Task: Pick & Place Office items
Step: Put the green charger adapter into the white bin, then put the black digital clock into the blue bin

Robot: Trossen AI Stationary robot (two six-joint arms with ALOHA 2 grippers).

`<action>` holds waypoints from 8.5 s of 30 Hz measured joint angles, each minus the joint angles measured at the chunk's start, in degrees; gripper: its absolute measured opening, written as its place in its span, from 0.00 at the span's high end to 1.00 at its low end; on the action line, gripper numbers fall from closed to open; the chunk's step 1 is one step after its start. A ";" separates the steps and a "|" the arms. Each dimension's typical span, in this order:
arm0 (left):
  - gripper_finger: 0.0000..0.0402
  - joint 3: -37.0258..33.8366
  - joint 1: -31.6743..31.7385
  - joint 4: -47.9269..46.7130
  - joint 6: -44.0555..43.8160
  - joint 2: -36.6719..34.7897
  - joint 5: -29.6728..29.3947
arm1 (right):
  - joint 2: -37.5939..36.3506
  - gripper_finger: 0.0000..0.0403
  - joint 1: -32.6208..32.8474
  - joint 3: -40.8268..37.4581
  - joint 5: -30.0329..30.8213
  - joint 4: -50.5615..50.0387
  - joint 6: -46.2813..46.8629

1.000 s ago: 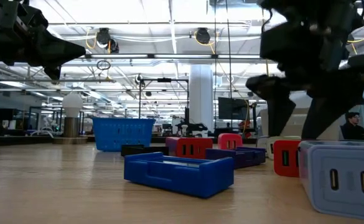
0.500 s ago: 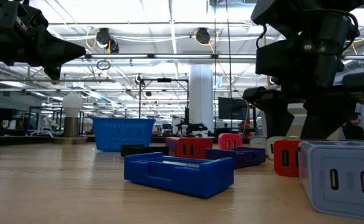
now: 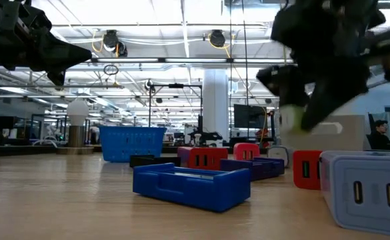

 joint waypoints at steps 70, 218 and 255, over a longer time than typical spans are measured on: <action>0.94 0.00 0.00 -1.25 0.00 -0.01 -0.01 | -77.61 0.68 -3.37 -35.40 22.69 17.50 -3.89; 0.94 0.02 0.01 -3.50 -0.48 -0.01 -0.01 | -86.23 1.00 -38.51 -47.95 -11.74 21.85 8.39; 0.94 59.86 -1.60 -40.76 12.14 73.10 13.83 | -86.18 1.00 -38.49 -48.20 -11.98 20.74 10.41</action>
